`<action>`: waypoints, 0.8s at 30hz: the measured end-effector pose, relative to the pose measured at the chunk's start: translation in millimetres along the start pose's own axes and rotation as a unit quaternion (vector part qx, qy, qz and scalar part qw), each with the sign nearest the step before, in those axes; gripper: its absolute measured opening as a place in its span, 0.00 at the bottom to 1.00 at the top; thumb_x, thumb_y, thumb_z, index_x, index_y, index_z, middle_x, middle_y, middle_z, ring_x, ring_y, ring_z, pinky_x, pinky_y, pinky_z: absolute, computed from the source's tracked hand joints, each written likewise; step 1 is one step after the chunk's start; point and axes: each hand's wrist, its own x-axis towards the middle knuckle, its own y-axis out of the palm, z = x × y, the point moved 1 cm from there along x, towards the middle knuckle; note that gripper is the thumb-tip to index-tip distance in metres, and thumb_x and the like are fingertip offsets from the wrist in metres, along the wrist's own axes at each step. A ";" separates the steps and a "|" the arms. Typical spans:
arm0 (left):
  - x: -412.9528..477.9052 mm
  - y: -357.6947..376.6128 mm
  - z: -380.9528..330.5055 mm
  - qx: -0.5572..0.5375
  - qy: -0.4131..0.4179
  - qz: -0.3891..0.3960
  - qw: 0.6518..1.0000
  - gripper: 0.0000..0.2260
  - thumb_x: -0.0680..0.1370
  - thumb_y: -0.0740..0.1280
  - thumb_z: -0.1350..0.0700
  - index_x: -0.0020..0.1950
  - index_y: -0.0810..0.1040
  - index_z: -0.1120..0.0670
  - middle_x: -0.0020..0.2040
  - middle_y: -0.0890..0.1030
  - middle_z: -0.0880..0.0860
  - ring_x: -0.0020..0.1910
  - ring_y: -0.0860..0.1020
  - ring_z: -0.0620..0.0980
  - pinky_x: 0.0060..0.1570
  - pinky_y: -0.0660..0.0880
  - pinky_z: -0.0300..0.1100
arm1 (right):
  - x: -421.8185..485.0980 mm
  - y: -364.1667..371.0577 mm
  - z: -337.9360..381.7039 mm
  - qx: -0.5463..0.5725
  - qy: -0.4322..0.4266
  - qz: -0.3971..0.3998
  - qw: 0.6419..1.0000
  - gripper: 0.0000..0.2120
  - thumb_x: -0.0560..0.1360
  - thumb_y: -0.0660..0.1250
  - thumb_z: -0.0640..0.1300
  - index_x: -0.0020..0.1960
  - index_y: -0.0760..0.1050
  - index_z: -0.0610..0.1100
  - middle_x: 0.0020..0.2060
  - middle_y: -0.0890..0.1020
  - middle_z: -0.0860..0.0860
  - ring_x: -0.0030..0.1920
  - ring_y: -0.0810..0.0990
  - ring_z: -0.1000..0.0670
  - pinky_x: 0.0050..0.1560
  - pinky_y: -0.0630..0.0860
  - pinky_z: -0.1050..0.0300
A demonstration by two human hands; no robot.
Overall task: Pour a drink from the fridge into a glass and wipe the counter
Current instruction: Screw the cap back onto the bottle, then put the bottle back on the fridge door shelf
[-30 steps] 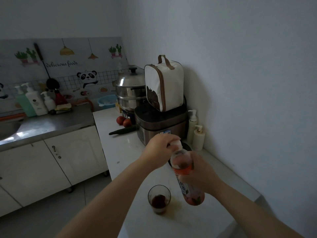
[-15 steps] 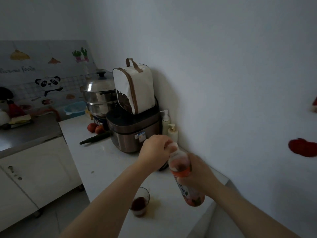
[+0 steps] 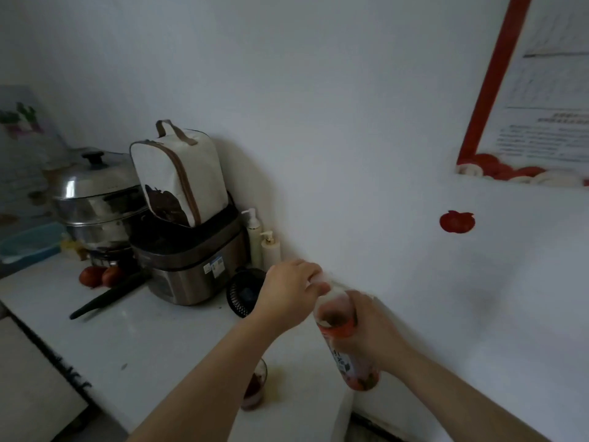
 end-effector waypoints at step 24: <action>-158.6 154.1 -349.0 -0.077 0.498 0.288 0.815 0.26 0.78 0.61 0.43 0.75 0.61 0.49 0.74 0.65 0.48 0.73 0.62 0.48 0.70 0.59 0.40 | -462.2 -161.1 -95.4 -0.052 0.390 -0.414 0.821 0.05 0.67 0.71 0.44 0.37 0.76 0.52 0.32 0.80 0.54 0.37 0.80 0.59 0.41 0.76 0.67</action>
